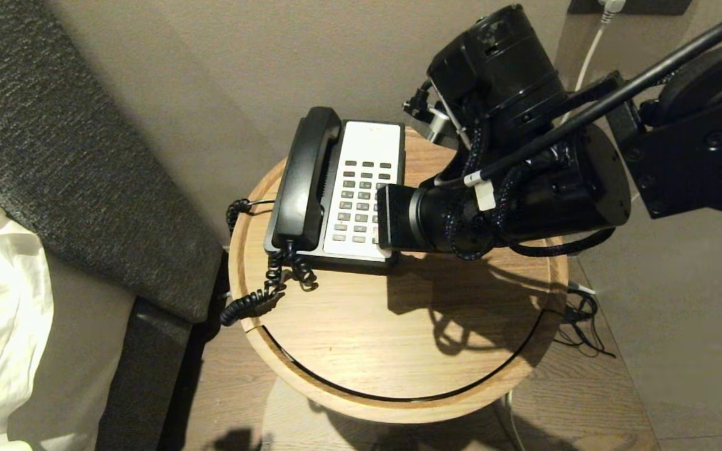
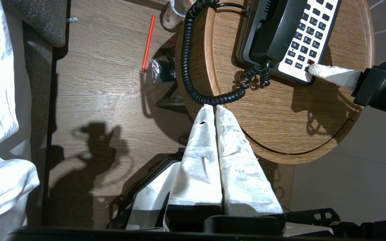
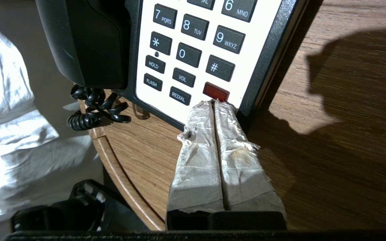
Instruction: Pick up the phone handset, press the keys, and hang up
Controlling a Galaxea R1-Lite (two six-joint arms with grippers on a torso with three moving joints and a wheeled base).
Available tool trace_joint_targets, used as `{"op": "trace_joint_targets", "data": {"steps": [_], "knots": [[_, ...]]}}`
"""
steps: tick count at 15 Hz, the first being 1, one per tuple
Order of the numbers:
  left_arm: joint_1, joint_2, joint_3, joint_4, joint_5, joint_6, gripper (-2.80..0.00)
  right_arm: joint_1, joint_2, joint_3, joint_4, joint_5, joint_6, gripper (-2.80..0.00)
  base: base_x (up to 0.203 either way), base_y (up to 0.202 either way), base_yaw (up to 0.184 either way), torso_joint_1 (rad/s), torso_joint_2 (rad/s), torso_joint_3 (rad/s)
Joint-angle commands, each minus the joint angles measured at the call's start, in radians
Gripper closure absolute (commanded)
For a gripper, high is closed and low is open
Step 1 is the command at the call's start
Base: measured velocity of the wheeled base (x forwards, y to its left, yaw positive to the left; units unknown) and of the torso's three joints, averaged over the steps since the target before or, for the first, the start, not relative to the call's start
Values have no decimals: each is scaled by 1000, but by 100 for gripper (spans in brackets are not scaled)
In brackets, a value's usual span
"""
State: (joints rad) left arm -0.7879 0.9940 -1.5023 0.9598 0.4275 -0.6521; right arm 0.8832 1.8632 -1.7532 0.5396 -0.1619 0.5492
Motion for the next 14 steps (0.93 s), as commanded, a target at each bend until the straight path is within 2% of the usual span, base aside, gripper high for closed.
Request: {"op": "trace_joint_targets", "data": {"steps": [1,5,9,12,14], "knots": [[1,-6,4,7,4,-4,0,0,1,18,7,-2,3,0,0,0,0,0,0,0],[20,-22,15,8,2,-6,0,0,-32,-2,10,-2,7,0,0,0,0,0,0,0],[99,-66,78,7,4,-7,0,0,-150,6,54,-8,11,0,0,0,0,0,0,0],[242,-146,157,9,9,-10,0,0,-312,33,122,-31,18,0,0,0,0,0,0,0],[386,-207,191,18,9,-24,0,0,-444,68,175,-49,29,0,0,0,0,0,0,0]]}}
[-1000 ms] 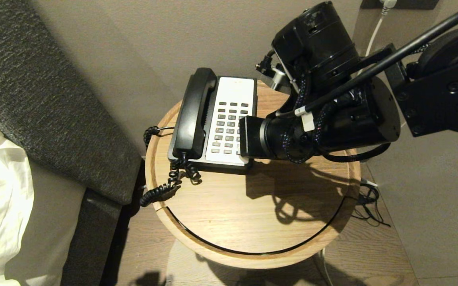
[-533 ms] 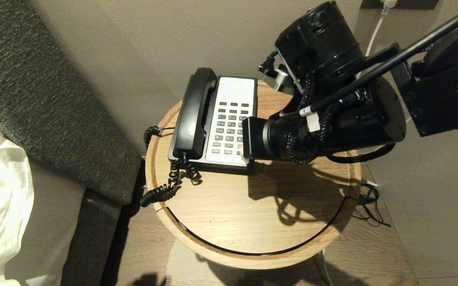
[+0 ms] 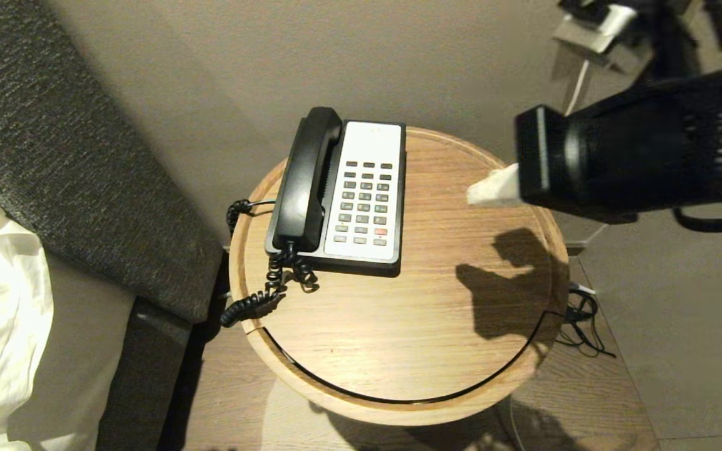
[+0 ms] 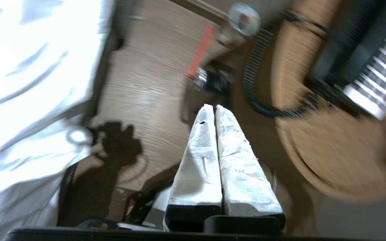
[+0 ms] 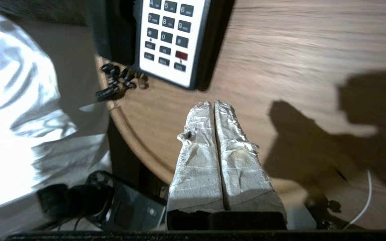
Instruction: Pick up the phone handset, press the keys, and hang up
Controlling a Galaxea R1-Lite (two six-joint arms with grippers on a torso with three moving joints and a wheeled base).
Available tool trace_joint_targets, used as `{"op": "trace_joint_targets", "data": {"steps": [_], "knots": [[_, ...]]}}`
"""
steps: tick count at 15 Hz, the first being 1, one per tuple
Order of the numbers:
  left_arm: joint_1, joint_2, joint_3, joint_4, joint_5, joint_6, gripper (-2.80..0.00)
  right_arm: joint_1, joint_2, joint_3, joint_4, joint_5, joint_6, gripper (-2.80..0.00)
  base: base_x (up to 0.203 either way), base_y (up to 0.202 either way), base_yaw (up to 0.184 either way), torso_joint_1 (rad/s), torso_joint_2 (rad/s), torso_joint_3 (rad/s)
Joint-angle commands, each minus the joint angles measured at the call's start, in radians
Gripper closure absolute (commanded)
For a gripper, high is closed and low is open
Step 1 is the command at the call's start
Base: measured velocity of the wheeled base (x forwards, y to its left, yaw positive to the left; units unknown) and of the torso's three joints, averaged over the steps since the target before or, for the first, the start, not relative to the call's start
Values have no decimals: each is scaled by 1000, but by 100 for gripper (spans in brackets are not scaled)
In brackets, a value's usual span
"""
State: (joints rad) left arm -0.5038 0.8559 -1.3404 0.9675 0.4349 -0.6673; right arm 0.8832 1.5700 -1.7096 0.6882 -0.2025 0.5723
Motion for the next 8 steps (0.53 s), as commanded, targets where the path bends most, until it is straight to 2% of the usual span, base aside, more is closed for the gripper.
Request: {"op": "trace_joint_targets", "data": {"steps": [1,5,8], "knots": [[158,-116,53,19,0,-12,0,0,-211,44,53,-19,8,0,0,0,0,0,0,0],[328,-344,215,66,-43,-5,0,-13,-499,123,186,-75,23,0,0,0,0,0,0,0],[470,-490,308,127,-167,19,0,-101,-677,137,314,-81,27,0,0,0,0,0,0,0]]}}
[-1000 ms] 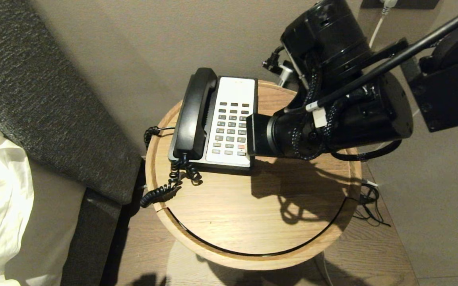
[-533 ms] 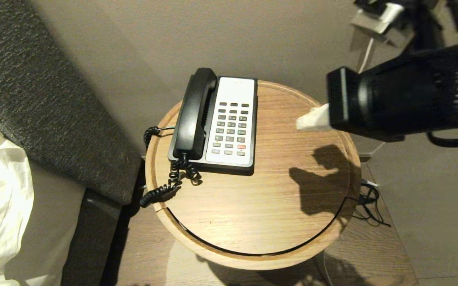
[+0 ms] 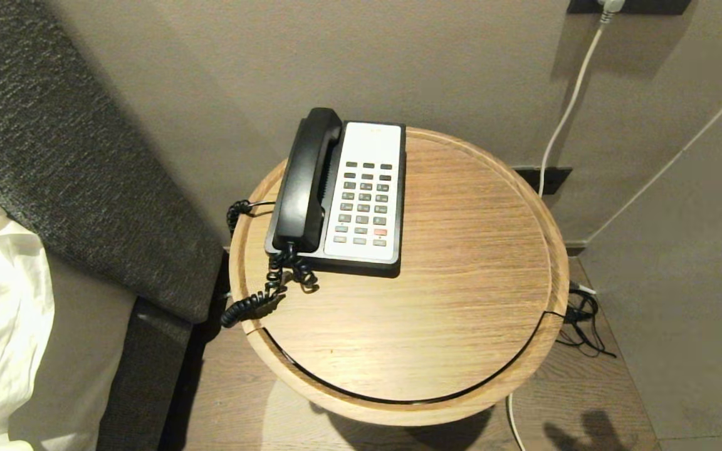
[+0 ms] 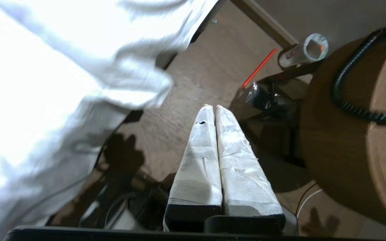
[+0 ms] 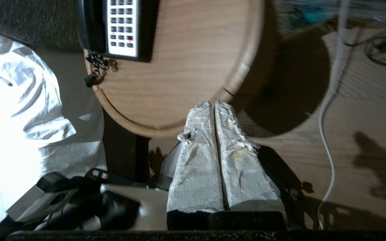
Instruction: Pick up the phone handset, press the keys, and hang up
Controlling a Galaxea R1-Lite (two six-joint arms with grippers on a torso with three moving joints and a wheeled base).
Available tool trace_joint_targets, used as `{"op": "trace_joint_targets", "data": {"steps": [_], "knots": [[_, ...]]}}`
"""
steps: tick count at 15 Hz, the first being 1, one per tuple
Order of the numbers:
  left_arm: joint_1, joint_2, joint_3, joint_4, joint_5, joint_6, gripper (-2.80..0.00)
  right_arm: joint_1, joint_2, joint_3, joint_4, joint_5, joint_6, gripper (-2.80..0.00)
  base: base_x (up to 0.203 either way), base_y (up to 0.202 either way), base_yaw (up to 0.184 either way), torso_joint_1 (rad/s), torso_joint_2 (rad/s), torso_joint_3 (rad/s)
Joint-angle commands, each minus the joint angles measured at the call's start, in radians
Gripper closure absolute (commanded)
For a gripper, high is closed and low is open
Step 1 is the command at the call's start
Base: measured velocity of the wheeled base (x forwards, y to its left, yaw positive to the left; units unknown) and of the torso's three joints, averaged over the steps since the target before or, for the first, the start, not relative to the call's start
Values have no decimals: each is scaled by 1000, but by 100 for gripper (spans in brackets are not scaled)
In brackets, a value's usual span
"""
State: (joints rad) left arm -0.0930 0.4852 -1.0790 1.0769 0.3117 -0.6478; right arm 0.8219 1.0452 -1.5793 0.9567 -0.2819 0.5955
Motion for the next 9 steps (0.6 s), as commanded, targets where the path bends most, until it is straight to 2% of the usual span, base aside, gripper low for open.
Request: {"op": "trace_joint_targets", "data": {"steps": [1,4,8,9], "knots": [[65,-144,62,31,-69,1,0,-70,-199,2,84,-1,4,0,0,0,0,0,0,0],[87,-208,108,46,-94,46,0,-216,-324,0,142,20,2,0,0,0,0,0,0,0],[93,-323,208,58,-88,80,0,-437,-450,3,168,73,-11,0,0,0,0,0,0,0],[93,-359,231,58,-84,107,0,-497,-497,14,174,98,-21,0,0,0,0,0,0,0]]}}
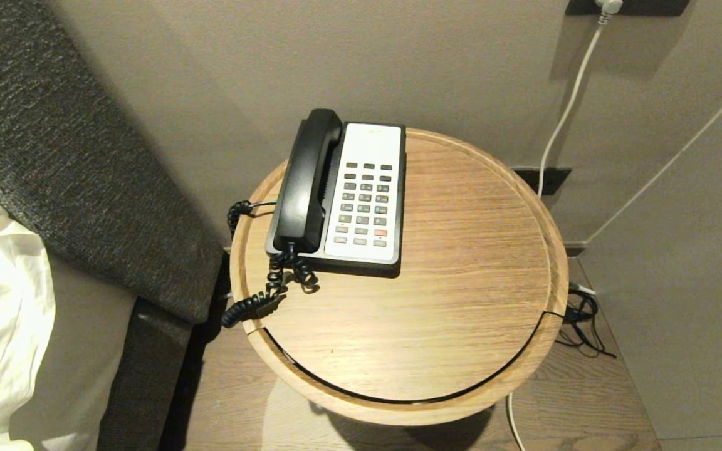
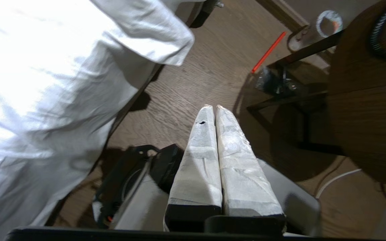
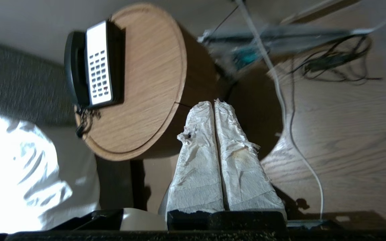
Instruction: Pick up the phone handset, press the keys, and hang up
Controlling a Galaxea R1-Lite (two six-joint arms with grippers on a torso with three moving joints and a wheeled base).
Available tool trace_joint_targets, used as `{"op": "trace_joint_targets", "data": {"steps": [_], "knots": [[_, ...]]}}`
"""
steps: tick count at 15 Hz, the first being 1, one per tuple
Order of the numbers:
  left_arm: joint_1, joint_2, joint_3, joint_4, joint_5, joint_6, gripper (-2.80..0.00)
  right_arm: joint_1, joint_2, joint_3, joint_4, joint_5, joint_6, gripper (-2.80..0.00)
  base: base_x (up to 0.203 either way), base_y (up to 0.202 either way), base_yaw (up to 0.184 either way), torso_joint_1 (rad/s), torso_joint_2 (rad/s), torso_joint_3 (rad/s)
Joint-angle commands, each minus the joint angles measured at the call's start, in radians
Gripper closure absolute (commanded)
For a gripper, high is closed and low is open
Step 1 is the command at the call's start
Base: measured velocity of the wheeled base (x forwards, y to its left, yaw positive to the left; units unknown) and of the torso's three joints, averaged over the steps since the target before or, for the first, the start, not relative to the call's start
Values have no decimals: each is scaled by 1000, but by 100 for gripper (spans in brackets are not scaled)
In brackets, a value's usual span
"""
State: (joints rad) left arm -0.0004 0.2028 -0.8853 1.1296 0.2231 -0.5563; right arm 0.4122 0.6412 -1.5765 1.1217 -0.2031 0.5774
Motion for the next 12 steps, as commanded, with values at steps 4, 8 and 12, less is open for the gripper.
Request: {"op": "trace_joint_targets", "data": {"steps": [4,8,12], "knots": [[0,-156,95,-9,8,148,0,-320,-346,145,26,181,-70,0,0,0,0,0,0,0],[0,-196,202,-134,13,228,0,-395,-586,371,23,278,-167,0,0,0,0,0,0,0],[0,-201,470,-573,4,402,0,-404,-622,569,-23,308,-222,0,0,0,0,0,0,0]]}}
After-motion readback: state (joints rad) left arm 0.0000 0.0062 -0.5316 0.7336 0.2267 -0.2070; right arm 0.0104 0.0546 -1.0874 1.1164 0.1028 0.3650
